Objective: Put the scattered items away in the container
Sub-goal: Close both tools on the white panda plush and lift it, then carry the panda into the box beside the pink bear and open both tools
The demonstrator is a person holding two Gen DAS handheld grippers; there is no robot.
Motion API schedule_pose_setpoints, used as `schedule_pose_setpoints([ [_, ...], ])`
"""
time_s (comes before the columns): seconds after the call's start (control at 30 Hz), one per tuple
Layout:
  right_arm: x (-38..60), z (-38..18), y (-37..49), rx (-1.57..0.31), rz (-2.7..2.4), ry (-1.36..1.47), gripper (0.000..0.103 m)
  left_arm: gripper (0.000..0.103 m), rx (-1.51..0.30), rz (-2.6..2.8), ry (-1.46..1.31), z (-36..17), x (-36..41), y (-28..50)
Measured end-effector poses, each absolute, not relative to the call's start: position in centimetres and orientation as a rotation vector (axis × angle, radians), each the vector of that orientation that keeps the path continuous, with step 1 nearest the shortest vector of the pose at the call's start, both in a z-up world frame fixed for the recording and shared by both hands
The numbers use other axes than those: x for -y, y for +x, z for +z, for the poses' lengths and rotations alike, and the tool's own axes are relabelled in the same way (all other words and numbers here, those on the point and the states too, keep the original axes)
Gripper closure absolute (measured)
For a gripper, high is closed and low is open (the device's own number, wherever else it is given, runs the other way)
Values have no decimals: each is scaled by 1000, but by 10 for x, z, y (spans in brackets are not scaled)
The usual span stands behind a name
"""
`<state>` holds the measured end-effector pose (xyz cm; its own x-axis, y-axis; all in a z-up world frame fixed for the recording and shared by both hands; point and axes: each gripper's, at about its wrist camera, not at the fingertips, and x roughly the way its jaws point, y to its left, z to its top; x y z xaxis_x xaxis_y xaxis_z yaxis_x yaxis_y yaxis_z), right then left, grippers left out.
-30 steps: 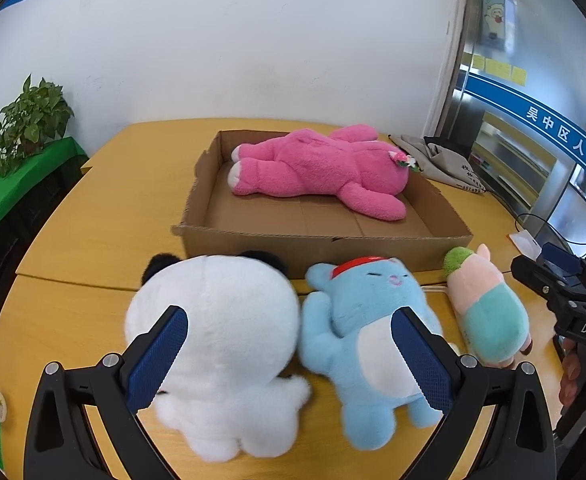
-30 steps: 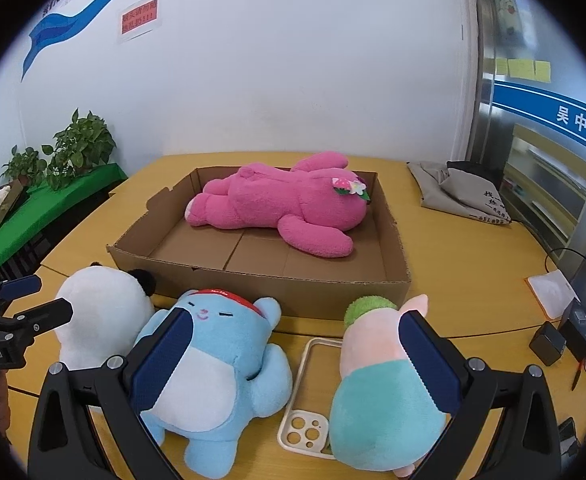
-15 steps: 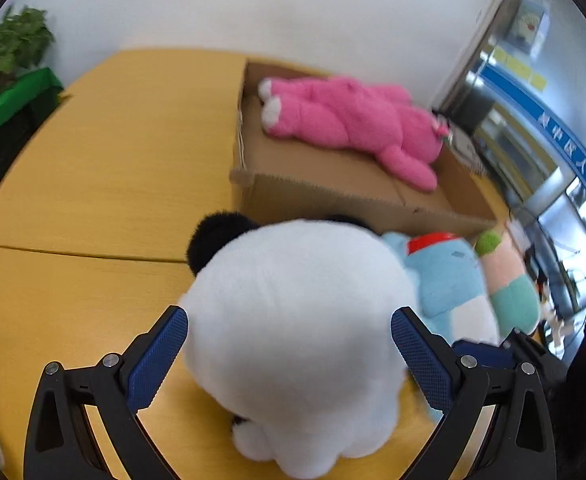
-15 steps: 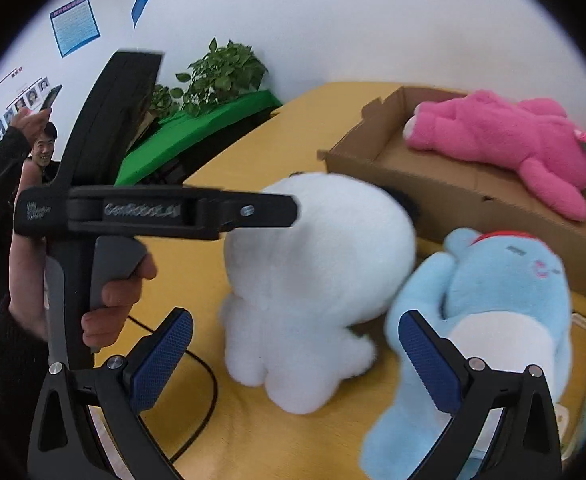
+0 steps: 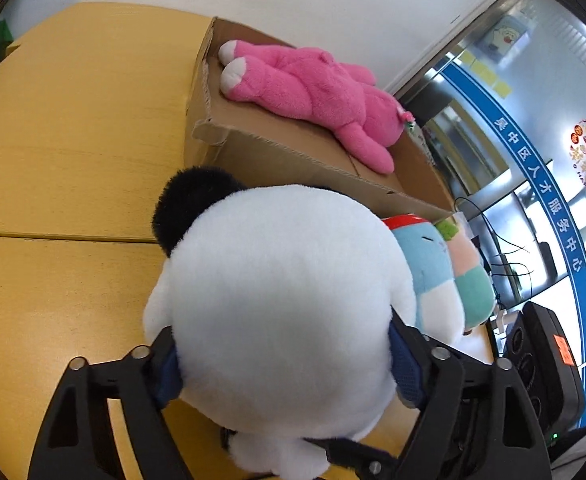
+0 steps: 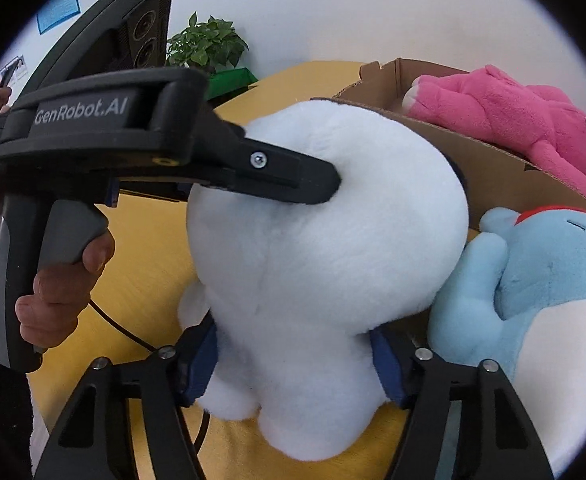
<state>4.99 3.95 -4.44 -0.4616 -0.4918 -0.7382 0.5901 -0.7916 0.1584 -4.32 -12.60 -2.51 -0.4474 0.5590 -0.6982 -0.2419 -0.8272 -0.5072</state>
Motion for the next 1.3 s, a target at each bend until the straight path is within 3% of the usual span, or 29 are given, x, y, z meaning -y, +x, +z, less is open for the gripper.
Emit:
schedule_pose_setpoints([
  [0.27, -57, 18, 72, -80, -2292, 826, 42, 24, 317, 2411, -1019, 80, 100, -26],
  [0.53, -82, 90, -3, -1, -2355, 661, 42, 23, 138, 2493, -870, 151, 68, -126],
  [0.7, -78, 82, -85, 76, -2374, 711, 42, 21, 171, 2487, -961, 129, 72, -196],
  [0.93, -59, -10, -159, 187, -2284, 1090, 42, 16, 208, 2450, -1135, 64, 78, -249],
  [1.0, -51, -26, -164, 154, -2276, 1185, 42, 11, 218, 2438, -1185, 45, 80, -265],
  [1.13, -40, -27, -157, 42, -2285, 1221, 24, 9, 240, 2410, -1284, 8, 83, -295],
  [1.3, -63, -3, -115, 23, -2351, 1139, 23, 6, 273, 2474, -1306, 13, 83, -282],
])
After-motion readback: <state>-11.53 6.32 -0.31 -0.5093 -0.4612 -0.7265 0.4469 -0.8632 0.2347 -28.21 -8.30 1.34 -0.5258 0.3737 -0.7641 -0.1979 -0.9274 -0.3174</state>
